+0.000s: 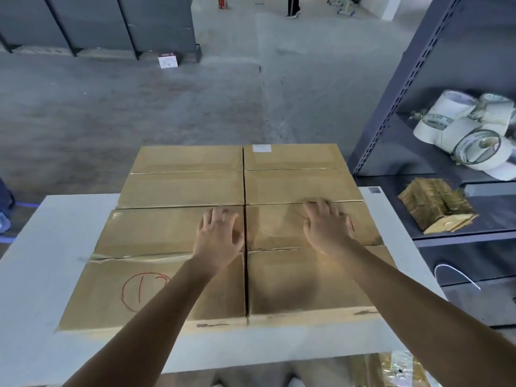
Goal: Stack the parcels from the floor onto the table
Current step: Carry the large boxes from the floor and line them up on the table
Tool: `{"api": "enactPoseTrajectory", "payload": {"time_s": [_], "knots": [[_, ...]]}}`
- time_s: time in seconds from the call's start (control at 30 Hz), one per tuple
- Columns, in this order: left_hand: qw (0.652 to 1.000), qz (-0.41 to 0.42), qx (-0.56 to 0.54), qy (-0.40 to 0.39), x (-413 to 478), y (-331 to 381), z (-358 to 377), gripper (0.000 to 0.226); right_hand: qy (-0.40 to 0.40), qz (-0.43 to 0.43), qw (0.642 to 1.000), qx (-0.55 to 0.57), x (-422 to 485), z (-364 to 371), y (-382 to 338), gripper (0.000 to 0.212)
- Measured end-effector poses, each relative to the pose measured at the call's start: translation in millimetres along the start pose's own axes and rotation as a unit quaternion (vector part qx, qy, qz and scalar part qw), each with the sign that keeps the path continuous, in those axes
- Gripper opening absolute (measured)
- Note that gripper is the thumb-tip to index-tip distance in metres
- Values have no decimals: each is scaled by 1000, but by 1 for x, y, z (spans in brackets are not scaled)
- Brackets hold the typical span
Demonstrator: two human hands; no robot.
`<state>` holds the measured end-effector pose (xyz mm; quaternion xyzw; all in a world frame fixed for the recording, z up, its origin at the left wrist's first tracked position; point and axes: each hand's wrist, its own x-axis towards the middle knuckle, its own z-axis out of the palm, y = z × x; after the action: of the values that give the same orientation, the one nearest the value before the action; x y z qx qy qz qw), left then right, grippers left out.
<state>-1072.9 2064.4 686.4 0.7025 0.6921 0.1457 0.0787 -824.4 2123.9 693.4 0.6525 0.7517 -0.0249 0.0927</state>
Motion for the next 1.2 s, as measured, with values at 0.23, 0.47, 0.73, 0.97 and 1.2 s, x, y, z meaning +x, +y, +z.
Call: {"api": "enactPoseTrajectory", "payload": {"time_s": [0.23,0.47,0.73,0.97,1.2], "knots": [[993,71,43,-88,-21,-17,-6,57,-24,-32,999,5,-34,7,-57,55],[987,69,38,-137,-33,-13,-20,54,-77,-78,993,53,-71,-14,-65,58],[975,57,57,-206,-120,-32,-25,88,-71,-17,997,20,-126,13,-63,65],[972,56,102,-205,-123,-18,-32,86,-86,-51,995,23,-124,10,-62,64],[996,-22,58,-58,-198,14,-39,59,27,-119,984,127,-174,8,-82,50]]}}
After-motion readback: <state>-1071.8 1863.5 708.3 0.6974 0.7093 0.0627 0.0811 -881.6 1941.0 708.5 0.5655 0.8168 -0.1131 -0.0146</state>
